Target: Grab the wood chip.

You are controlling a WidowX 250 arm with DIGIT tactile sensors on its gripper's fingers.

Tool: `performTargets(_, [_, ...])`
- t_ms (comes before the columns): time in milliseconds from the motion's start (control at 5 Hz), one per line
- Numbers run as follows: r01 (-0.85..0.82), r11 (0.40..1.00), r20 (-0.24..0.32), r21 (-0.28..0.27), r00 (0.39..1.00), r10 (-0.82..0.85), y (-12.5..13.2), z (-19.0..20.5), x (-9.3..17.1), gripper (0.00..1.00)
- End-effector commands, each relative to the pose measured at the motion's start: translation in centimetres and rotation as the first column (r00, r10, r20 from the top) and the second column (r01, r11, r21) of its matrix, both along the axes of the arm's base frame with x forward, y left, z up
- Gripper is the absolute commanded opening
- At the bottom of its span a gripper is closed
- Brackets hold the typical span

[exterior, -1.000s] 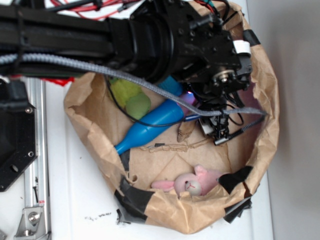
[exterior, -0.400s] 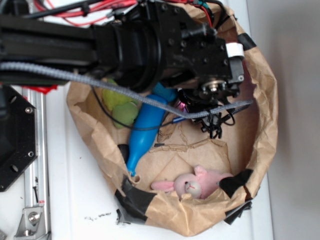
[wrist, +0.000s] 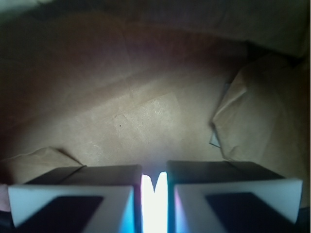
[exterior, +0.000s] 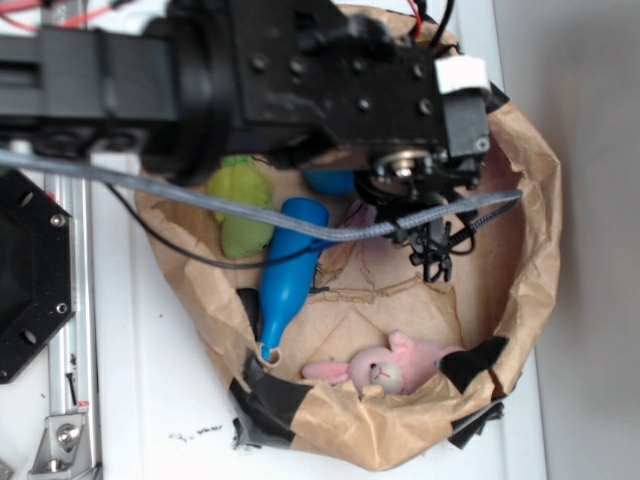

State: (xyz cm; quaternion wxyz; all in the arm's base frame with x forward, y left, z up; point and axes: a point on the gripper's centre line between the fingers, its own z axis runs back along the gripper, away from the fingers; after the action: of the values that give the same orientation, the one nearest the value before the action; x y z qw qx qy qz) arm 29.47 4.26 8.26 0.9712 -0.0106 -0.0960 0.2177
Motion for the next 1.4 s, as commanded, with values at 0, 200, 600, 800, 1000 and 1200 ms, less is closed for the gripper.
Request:
performTargets(0, [-0.006,0.999,-0.009,-0.034,1.000,0.005,-0.3,0.2,-0.7,1.00])
performTargets(200, [0.102,0.994,-0.085,-0.048,0.991,-0.106,-1.5,-1.3,-0.8,1.00])
performTargets(600, [0.162,0.987,-0.217,-0.004,0.963,-0.159,-1.7,-1.2,-2.7,1.00])
performTargets(800, [0.162,0.987,-0.217,-0.004,0.963,-0.159,-1.7,-1.2,-2.7,1.00])
performTargets(1000, [0.162,0.987,-0.217,-0.004,0.963,-0.159,-1.7,-1.2,-2.7,1.00])
performTargets(1200, [0.162,0.987,-0.217,-0.004,0.963,-0.159,-1.7,-1.2,-2.7,1.00])
